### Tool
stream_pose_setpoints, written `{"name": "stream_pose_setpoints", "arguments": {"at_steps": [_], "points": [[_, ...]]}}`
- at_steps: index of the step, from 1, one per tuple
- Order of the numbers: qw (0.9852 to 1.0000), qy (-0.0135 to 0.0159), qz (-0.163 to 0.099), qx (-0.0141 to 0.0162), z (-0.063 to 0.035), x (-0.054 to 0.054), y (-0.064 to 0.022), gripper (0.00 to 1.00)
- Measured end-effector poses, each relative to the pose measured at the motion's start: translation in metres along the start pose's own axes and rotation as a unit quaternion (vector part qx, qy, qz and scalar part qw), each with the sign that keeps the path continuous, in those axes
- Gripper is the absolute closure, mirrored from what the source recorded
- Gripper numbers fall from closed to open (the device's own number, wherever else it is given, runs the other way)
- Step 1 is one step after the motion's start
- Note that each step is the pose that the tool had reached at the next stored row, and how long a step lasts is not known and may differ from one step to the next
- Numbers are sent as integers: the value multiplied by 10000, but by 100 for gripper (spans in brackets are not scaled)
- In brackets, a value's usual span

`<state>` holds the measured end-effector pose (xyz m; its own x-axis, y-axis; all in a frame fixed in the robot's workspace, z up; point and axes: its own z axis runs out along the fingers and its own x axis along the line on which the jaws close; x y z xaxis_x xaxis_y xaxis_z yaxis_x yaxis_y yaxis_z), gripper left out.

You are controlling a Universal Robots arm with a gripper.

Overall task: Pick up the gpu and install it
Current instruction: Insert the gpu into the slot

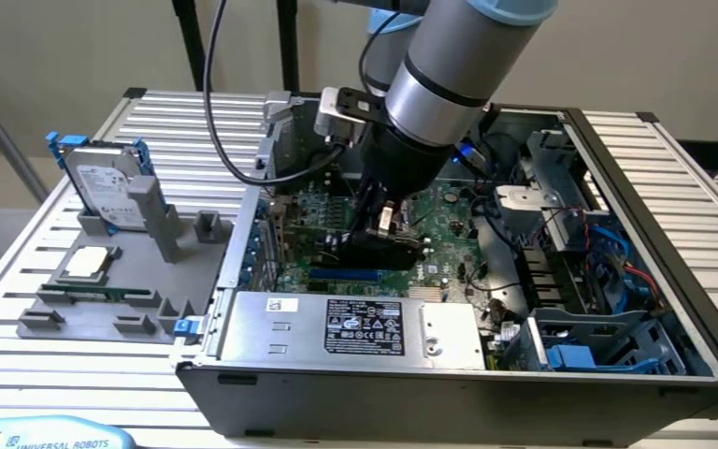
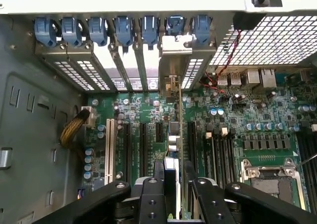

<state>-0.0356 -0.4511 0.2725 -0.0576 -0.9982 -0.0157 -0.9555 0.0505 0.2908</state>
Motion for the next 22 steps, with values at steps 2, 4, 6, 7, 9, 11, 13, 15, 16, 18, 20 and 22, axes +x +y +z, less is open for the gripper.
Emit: {"name": "stream_pose_setpoints", "arguments": {"at_steps": [2, 4, 6, 7, 9, 11, 13, 15, 16, 18, 20, 22], "points": [[10000, 2, 0, -2, 7, 1, 8, 74], [10000, 0, 0, -1, 15, 1, 16, 74], [10000, 0, 0, -1, 24, 2, 27, 74], [10000, 0, 0, -1, 27, 3, 33, 74], [10000, 0, 0, -1, 32, 3, 43, 74], [10000, 0, 0, -1, 36, 4, 49, 74], [10000, 0, 0, -1, 40, 4, 52, 74], [10000, -1, 0, -1, 47, 5, 58, 74], [10000, -1, 0, -1, 51, 5, 62, 74], [10000, 0, 0, -1, 59, 6, 68, 74], [10000, 1, 0, -1, 63, 6, 70, 74], [10000, 1, 0, -1, 63, 6, 71, 74]]}}
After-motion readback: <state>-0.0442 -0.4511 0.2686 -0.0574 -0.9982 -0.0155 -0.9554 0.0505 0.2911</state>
